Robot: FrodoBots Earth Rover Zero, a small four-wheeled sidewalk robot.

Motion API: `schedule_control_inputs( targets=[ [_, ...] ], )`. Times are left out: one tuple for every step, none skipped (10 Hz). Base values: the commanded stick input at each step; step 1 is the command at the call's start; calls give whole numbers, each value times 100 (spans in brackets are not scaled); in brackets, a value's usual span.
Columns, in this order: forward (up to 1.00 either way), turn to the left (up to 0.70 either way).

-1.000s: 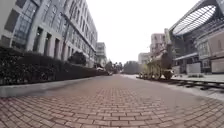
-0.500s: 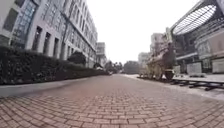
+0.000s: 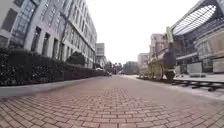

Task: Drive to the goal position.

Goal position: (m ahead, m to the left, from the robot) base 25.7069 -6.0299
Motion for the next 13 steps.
schedule_control_inputs(
  targets=[
    [45, 0],
    [45, 0],
    [45, 0],
    [45, 0],
    [45, 0],
    [45, 0],
    [45, 0],
    [45, 0],
    [45, 0],
    [45, 0],
    [45, 0],
    [45, 0],
    [45, 0]
  ],
)
